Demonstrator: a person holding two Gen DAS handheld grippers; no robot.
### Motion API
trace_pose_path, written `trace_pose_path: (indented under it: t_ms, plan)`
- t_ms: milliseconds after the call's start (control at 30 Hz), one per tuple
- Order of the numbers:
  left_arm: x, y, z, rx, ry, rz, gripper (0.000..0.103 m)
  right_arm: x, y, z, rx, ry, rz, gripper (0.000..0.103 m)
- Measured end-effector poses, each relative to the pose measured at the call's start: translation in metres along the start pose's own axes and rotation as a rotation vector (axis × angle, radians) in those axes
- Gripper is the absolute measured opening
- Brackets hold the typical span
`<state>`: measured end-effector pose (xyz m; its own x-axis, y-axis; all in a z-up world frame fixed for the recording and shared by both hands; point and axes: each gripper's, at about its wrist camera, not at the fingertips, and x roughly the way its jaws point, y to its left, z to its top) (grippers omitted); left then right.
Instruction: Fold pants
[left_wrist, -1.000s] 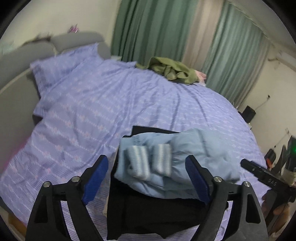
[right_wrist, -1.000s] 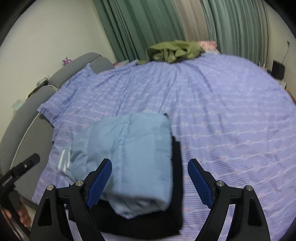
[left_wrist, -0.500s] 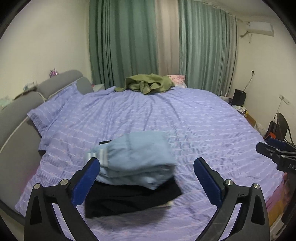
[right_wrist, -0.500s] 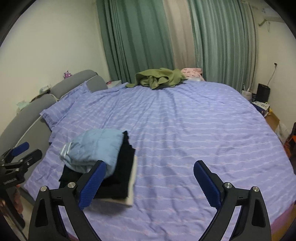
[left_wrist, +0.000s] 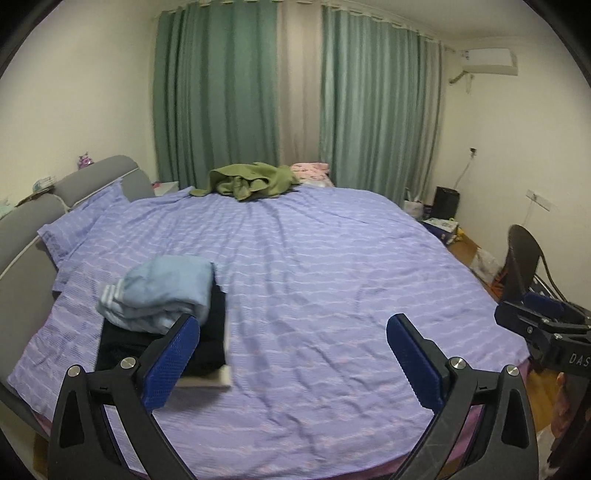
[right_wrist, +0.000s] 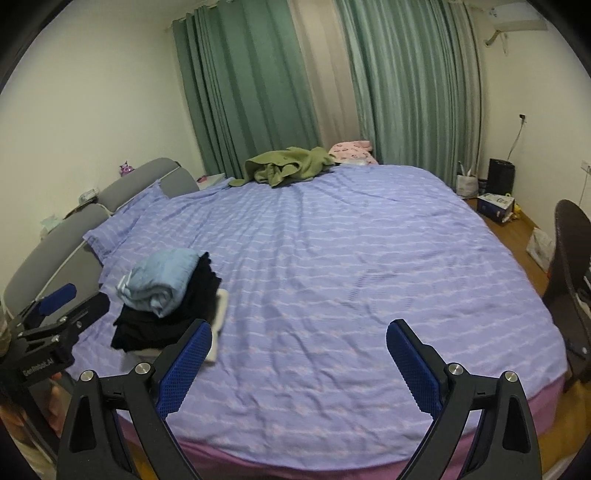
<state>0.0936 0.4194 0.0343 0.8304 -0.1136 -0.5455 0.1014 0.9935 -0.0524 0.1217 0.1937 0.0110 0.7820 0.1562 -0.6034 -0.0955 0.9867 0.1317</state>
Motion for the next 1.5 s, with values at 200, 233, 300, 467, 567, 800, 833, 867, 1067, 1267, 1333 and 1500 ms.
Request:
trace_pose_path:
  t_ms: [200, 233, 300, 467, 567, 800, 833, 867, 1067, 1267, 1333, 1500]
  plan:
    - [-0.025, -0.05, -0.014, 0.001, 0.001, 0.013, 0.103, -0.043, -0.038, -0.015, -0.019, -0.014, -0.011, 0.097]
    - [-0.027, -0.054, -0.015, 0.0, 0.003, 0.014, 0.103, -0.05, -0.044, -0.019, -0.02, -0.018, -0.011, 0.097]
    - [-0.034, -0.065, -0.017, 0.003, 0.002, 0.013, 0.103, -0.059, -0.051, -0.021, -0.019, -0.024, -0.008, 0.097]
    - [-0.045, -0.081, -0.017, 0.02, -0.005, 0.02, 0.103, -0.079, -0.067, -0.024, -0.014, -0.037, -0.003, 0.097]
    - [-0.053, -0.088, -0.017, 0.024, -0.01, 0.012, 0.103, -0.086, -0.071, -0.025, -0.013, -0.045, 0.0, 0.097]
    - [-0.06, -0.094, -0.015, 0.029, -0.028, 0.006, 0.103, -0.097, -0.076, -0.026, -0.017, -0.066, 0.003, 0.097]
    - [-0.061, -0.095, -0.015, 0.031, -0.03, 0.005, 0.103, -0.098, -0.076, -0.026, -0.017, -0.069, 0.004, 0.097]
    - [-0.062, -0.096, -0.014, 0.033, -0.033, 0.007, 0.103, -0.098, -0.076, -0.025, -0.017, -0.072, 0.002, 0.097]
    - [-0.066, -0.1, -0.013, 0.038, -0.042, 0.012, 0.103, -0.103, -0.079, -0.026, -0.017, -0.087, 0.007, 0.097]
    - [-0.069, -0.101, -0.013, 0.039, -0.037, 0.001, 0.103, -0.105, -0.083, -0.029, -0.019, -0.085, 0.009, 0.097]
    - [-0.07, -0.105, -0.015, 0.039, -0.034, -0.003, 0.103, -0.104, -0.084, -0.029, -0.019, -0.083, 0.009, 0.097]
    - [-0.074, -0.109, -0.017, 0.047, -0.039, -0.016, 0.103, -0.108, -0.085, -0.03, -0.02, -0.084, 0.004, 0.097]
